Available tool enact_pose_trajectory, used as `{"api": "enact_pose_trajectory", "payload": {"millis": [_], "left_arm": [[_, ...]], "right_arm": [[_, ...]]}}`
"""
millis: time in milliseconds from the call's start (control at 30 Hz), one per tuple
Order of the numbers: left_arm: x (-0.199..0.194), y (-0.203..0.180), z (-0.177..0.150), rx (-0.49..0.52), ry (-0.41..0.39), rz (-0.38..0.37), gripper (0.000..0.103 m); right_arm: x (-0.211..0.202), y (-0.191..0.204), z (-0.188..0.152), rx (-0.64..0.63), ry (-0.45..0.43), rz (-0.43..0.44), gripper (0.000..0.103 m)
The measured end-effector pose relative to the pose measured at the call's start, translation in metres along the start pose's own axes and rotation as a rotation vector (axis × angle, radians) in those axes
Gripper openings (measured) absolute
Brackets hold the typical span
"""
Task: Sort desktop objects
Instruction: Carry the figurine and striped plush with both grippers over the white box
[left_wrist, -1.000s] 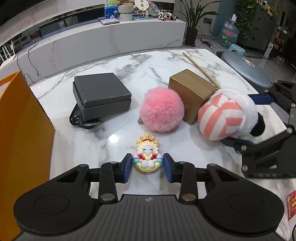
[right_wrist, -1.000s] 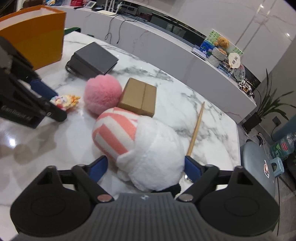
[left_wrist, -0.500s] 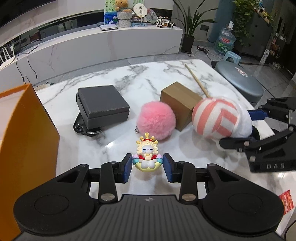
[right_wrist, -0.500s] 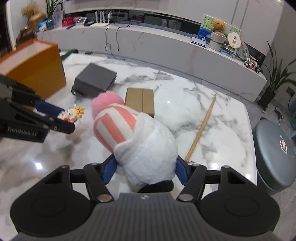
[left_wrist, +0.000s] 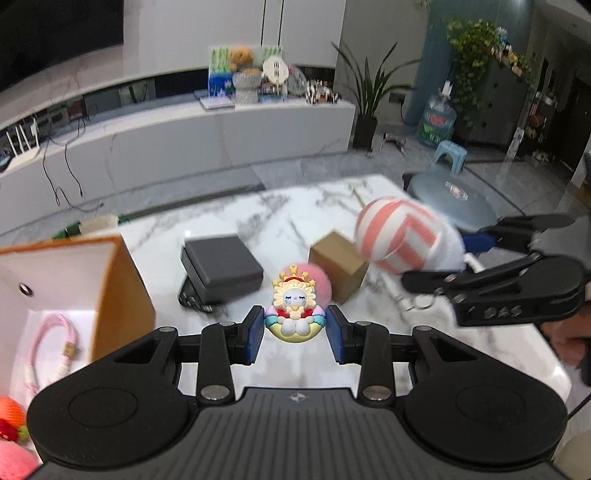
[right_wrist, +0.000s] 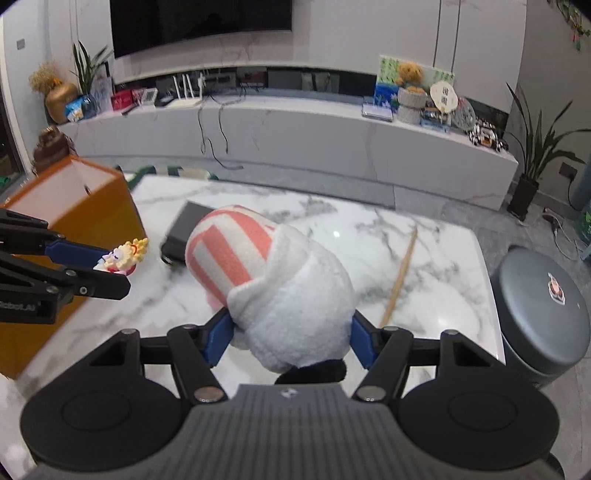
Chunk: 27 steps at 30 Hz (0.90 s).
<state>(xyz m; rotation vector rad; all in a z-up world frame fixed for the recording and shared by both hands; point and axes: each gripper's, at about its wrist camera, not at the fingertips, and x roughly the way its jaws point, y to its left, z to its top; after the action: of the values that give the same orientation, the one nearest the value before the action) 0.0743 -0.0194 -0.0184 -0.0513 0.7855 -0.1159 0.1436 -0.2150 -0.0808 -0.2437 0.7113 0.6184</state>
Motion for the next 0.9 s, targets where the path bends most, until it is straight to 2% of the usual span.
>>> {"api": "enact_pose_trajectory", "payload": {"millis": [233,567,700,900], "left_arm": [[-0.041,0.018,0.019,-0.027,-0.077,0.025,0.041],[-0.076,0.076,0.019,-0.121,-0.131,0.098,0.041],[-0.086,0.111,0.014,-0.173,-0.136,0.159,0.041],[-0.089,0.164,0.001,-0.273,-0.099,0.219,0.041]], "right_arm": [[-0.009,0.033,0.022,-0.016,-0.060,0.033,0.067],[-0.007,0.100,0.052,-0.021,-0.153,0.106,0.067],[0.000,0.134,0.062,-0.029,-0.175,0.150,0.067],[0.007,0.191,0.071,-0.097,-0.207,0.205,0.067]]}}
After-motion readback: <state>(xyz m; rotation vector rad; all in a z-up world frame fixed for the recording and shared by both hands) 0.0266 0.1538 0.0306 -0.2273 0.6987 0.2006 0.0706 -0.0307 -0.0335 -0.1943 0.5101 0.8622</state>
